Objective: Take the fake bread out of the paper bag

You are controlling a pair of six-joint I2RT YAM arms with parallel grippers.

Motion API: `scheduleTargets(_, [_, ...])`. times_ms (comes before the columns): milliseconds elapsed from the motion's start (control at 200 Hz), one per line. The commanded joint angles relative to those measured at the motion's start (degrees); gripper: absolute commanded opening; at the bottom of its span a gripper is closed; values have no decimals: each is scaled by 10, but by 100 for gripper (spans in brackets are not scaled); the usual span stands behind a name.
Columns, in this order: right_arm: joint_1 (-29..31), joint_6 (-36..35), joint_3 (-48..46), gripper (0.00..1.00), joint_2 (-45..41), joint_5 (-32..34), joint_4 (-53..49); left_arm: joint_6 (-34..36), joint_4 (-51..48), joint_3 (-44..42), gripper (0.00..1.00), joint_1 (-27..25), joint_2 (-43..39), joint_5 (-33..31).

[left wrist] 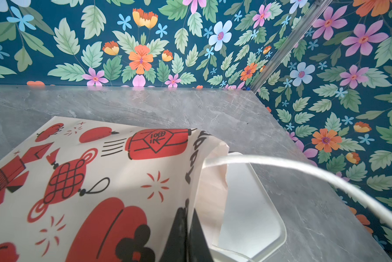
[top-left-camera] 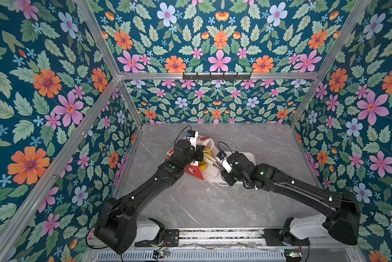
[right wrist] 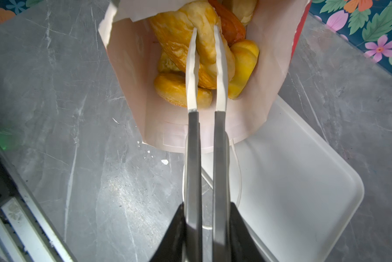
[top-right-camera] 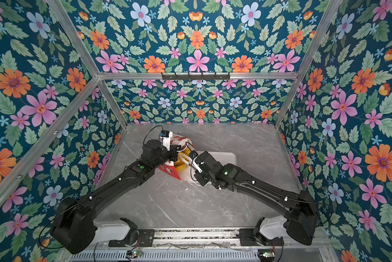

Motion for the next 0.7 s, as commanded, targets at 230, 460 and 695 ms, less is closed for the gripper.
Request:
scheduleTargets(230, [-77,151,2,8,-60,-139,6,-12,47,-13,6,-2,-4,-20])
scheduleTargets(460, [-80,162,-34,8,-71,-177,35,-31,75,-6,7,-2,14,-6])
scheduleTargets(695, [-98,216,-59,6,-65,-200,91,-57,113,-13,6,-2,30,-11])
